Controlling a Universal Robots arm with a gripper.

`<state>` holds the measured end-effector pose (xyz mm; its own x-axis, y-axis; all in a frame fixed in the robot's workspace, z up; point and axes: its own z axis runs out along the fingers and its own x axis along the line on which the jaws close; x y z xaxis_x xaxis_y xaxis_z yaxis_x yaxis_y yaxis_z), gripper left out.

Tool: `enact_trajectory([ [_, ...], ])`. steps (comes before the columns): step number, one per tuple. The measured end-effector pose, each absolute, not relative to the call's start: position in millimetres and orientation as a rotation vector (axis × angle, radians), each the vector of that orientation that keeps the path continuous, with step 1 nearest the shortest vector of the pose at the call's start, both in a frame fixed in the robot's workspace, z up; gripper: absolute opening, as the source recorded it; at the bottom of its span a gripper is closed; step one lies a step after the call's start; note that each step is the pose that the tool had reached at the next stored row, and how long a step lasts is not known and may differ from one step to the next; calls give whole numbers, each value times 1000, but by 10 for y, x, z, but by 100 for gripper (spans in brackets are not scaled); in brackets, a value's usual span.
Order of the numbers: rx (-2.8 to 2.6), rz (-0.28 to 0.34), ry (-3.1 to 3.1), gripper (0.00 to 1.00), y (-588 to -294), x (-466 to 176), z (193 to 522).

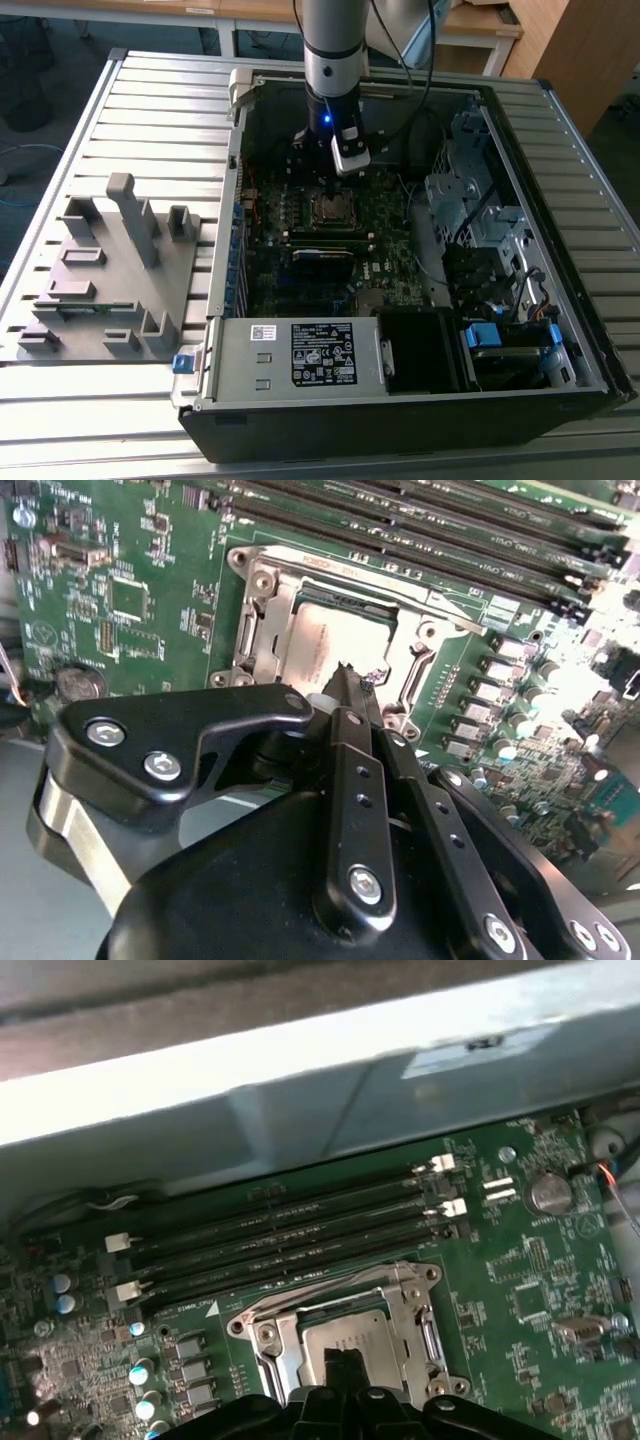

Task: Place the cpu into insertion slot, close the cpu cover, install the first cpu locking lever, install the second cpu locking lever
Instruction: 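Install the first cpu locking lever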

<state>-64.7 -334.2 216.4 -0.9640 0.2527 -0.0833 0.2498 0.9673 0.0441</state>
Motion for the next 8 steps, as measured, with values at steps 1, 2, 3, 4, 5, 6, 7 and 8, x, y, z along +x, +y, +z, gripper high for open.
enact_trajectory([
  [1, 361, 52, 3032, 10, -3341, -646, 2162],
  [2, 335, 53, 3035, 10, -3341, -646, 2160],
  [3, 308, 54, 3038, 10, -3341, -646, 2158],
  [4, 283, 55, 3041, 10, -3341, -646, 2157],
  [5, 262, 56, 3043, 10, -3341, -644, 2155],
  [6, 251, 57, 3044, 10, -3341, -639, 2154],
  [7, 247, 57, 3044, 10, -3341, -626, 2152],
  [8, 246, 57, 3045, 10, -3342, -610, 2150],
])
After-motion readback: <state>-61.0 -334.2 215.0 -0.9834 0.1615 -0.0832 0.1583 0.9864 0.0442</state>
